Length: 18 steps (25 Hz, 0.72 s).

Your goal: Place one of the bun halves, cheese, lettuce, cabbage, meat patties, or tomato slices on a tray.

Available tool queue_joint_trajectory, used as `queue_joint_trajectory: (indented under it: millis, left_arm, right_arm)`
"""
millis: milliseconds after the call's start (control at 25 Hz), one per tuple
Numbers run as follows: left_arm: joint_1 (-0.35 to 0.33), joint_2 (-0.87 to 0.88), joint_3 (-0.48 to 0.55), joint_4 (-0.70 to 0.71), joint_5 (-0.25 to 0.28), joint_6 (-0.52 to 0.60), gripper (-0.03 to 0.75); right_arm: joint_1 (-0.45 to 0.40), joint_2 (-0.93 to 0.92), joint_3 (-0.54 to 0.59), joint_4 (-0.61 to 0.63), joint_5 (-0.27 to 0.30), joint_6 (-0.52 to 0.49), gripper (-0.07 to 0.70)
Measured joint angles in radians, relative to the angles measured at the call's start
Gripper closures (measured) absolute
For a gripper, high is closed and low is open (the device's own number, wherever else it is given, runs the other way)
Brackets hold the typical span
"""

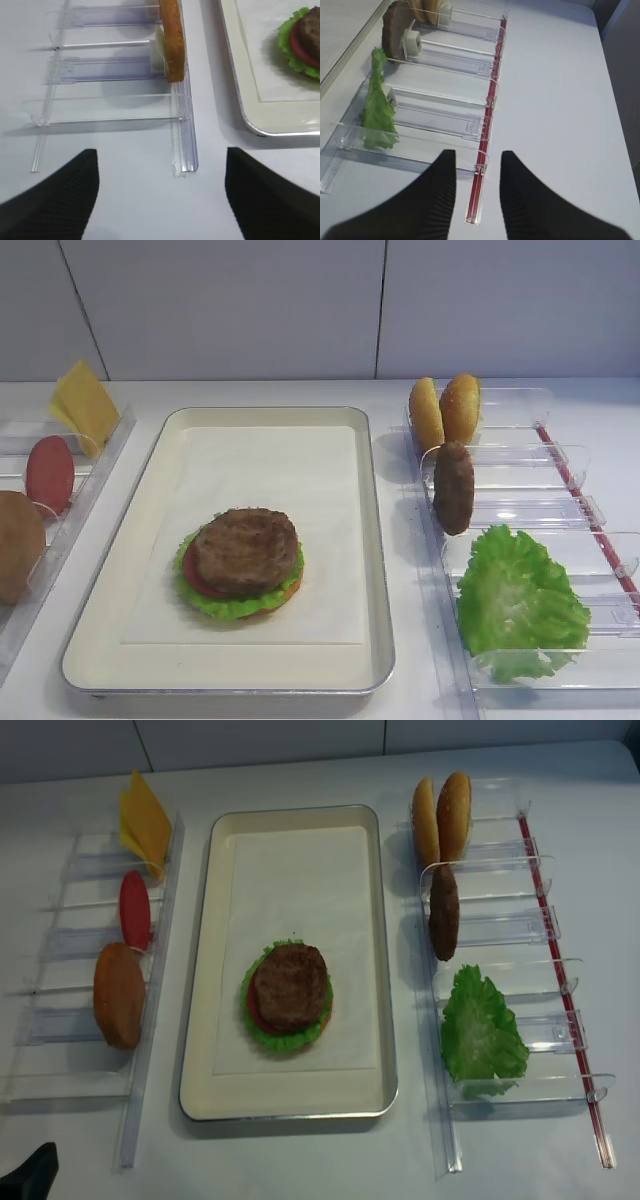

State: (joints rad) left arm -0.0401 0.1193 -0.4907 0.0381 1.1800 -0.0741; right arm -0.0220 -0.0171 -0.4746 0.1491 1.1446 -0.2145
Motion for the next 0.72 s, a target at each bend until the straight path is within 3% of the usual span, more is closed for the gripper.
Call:
queue_joint_trajectory:
  millis: [360,720]
  left_arm:
    - [0.000,0.000,0.000,0.000,0.000,0.000,0.206]
    - [0.000,0.000,0.000,0.000,0.000,0.000,0.206]
  right_arm:
    - [0.000,0.000,0.000,0.000,0.000,0.000,0.428]
    - [0.000,0.000,0.000,0.000,0.000,0.000,0.432]
